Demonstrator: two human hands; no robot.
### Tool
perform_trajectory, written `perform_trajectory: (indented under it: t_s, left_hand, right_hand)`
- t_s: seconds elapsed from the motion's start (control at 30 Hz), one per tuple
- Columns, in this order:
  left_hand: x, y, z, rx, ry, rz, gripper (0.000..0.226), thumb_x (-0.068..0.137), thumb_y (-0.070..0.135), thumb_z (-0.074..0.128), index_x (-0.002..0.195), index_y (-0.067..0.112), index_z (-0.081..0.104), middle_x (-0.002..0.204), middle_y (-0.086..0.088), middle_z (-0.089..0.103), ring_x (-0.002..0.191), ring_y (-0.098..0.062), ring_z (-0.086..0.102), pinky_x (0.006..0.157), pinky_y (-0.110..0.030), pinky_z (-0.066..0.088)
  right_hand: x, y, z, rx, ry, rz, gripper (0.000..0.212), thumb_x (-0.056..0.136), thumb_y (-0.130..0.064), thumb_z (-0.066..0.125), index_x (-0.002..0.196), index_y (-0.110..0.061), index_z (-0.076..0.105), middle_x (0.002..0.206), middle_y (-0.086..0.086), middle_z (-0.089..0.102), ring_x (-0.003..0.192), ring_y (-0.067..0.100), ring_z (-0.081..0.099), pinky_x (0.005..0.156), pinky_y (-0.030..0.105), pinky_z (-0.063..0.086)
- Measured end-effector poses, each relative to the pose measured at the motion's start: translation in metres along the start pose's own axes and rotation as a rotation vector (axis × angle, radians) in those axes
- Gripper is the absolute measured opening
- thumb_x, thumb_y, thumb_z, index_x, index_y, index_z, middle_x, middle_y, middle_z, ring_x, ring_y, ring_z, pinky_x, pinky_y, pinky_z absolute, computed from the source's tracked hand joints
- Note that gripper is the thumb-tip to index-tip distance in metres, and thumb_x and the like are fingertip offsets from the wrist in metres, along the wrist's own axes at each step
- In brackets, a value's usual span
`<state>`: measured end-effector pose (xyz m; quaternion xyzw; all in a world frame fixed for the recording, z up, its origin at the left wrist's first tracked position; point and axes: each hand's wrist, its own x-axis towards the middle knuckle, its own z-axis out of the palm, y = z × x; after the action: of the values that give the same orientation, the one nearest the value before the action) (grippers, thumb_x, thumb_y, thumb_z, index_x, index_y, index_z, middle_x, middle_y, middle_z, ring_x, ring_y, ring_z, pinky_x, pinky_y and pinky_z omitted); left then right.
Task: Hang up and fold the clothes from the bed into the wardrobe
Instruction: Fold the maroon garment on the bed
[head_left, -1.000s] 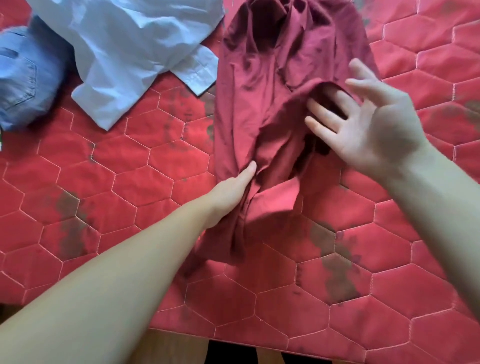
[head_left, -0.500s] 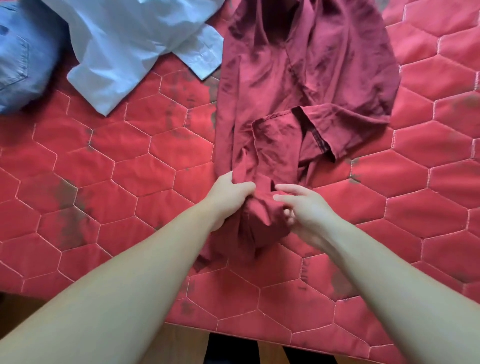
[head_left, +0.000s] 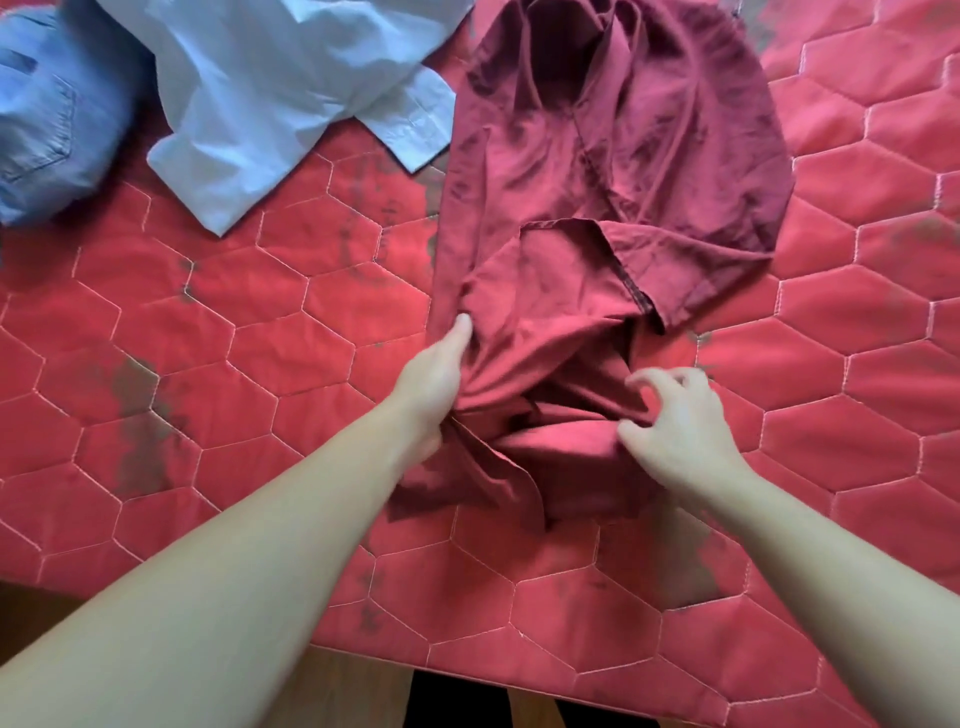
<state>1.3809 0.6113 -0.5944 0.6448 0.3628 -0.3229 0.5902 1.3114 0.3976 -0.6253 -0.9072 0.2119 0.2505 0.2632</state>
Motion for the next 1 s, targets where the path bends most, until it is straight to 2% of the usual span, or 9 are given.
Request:
perform_trajectory:
  t_s: [0.13,0.23,0.33,0.47,0.6,0.73,0.8,0.9,1.0]
  left_hand:
    - [-0.027,0.006,0.025,0.214,-0.501,0.104,0.014,0.093,0.027,0.061,0.097,0.018,0.071,0.096,0.000,0.074,0.092,-0.017,0.068,0.100,-0.039,0.050]
    - [-0.036,0.014,0.025,0.365,-0.753,0.212,0.024,0.079,0.007,0.073,0.095,0.022,0.063,0.085,0.010,0.067,0.079,-0.006,0.062,0.080,-0.020,0.052]
    - [-0.028,0.016,0.014,0.801,-0.586,0.360,0.034,0.074,0.011,0.072,0.104,0.020,0.060,0.089,0.007,0.063,0.079,-0.011,0.058,0.078,-0.026,0.049]
    - [-0.016,0.006,0.000,1.320,-0.281,0.492,0.029,0.077,0.023,0.060,0.104,0.033,0.059,0.093,0.009,0.065,0.091,-0.020,0.061,0.081,-0.034,0.051]
    - [-0.009,-0.004,0.009,1.060,-0.394,0.246,0.030,0.077,0.059,0.067,0.090,0.032,0.065,0.082,0.012,0.063,0.078,-0.010,0.059,0.072,-0.027,0.046]
    - [0.007,-0.021,0.035,0.911,-0.112,0.331,0.072,0.080,0.057,0.065,0.140,0.030,0.037,0.136,-0.003,0.043,0.120,-0.024,0.052,0.103,-0.040,0.041]
    - [0.014,-0.031,0.038,1.009,-0.080,0.322,0.085,0.080,0.041,0.069,0.148,0.028,0.020,0.136,-0.008,0.043,0.120,-0.032,0.054,0.099,-0.042,0.044]
    - [0.020,-0.043,0.032,1.254,-0.154,0.347,0.074,0.082,0.024,0.058,0.147,0.029,0.024,0.124,-0.009,0.061,0.115,-0.033,0.058,0.093,-0.041,0.048]
    - [0.018,-0.043,0.022,1.515,-0.149,0.381,0.063,0.087,0.022,0.051,0.145,0.035,0.031,0.129,-0.006,0.059,0.117,-0.031,0.057,0.090,-0.036,0.046]
  right_hand:
    - [0.000,-0.045,-0.015,0.196,0.224,-0.303,0.095,0.066,-0.025,0.070,0.150,-0.027,0.027,0.151,0.009,0.026,0.135,0.029,0.029,0.110,0.041,0.027]
    - [0.007,-0.050,-0.029,-0.064,0.273,-0.468,0.077,0.068,-0.022,0.073,0.140,-0.031,0.046,0.152,0.007,0.029,0.136,0.032,0.031,0.102,0.048,0.035]
    - [0.015,-0.031,-0.036,-0.350,0.099,-0.554,0.025,0.074,-0.028,0.067,0.099,-0.025,0.072,0.129,-0.003,0.058,0.126,0.027,0.048,0.094,0.042,0.040]
    - [-0.007,-0.021,-0.028,-0.517,-0.279,-0.453,0.031,0.087,-0.046,0.050,0.099,-0.022,0.065,0.111,-0.003,0.063,0.108,0.024,0.060,0.086,0.036,0.046]
    - [-0.035,-0.029,0.003,-0.199,-0.531,-0.273,0.029,0.086,-0.047,0.056,0.084,-0.018,0.059,0.083,0.002,0.065,0.080,0.022,0.062,0.070,0.032,0.047]
    - [-0.041,-0.042,0.008,0.341,-0.944,-0.032,0.036,0.084,-0.044,0.069,0.100,-0.012,0.063,0.083,0.000,0.062,0.073,0.010,0.061,0.073,0.033,0.058]
    - [-0.029,-0.040,0.001,0.435,-0.779,-0.035,0.027,0.086,-0.040,0.068,0.094,-0.015,0.063,0.079,-0.002,0.063,0.067,0.006,0.062,0.067,0.030,0.059]
    - [0.003,-0.023,-0.008,0.257,0.044,-0.042,0.034,0.076,-0.042,0.074,0.103,-0.024,0.064,0.106,0.002,0.062,0.098,0.022,0.063,0.087,0.043,0.053]
    - [0.029,0.003,-0.022,0.018,0.095,0.208,0.091,0.073,-0.040,0.078,0.147,-0.024,0.027,0.149,0.011,0.026,0.130,0.035,0.040,0.103,0.046,0.038]
